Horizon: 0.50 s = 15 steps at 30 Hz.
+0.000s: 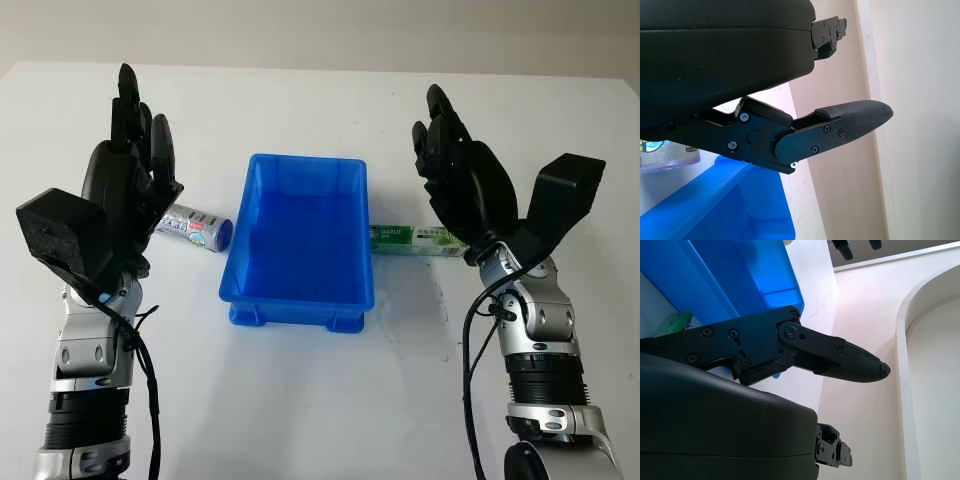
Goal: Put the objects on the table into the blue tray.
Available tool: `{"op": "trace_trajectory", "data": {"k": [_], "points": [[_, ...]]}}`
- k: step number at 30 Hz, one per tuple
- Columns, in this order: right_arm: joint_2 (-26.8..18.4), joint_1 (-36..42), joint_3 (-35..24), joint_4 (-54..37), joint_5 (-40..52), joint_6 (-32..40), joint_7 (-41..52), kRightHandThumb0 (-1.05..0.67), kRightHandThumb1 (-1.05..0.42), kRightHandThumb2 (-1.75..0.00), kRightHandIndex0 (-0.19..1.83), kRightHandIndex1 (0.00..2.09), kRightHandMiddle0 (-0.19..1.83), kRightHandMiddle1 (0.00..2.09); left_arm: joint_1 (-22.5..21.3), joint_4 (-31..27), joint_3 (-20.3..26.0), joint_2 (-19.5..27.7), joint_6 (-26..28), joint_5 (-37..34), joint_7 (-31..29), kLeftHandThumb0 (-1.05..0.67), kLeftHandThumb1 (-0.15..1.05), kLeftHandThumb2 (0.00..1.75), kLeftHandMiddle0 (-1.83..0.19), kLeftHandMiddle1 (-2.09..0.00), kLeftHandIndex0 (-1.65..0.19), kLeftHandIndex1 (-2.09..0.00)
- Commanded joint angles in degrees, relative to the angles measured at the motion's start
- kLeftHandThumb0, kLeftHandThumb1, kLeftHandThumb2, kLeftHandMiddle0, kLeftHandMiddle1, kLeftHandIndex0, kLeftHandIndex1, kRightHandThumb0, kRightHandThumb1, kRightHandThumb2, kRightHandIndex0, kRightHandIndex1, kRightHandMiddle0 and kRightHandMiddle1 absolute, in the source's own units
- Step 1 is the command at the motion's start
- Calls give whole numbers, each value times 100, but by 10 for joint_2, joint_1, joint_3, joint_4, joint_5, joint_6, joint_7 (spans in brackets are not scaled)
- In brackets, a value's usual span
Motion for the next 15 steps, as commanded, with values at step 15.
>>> {"op": "trace_trajectory", "data": {"k": [15], "points": [[-12, -2, -4, -13, 0, 5, 1, -74, -105, -67, -19, 0, -19, 0, 5, -13, -2, -4, 11, 0, 4, -79, 105, 70, 19, 0, 19, 0]]}}
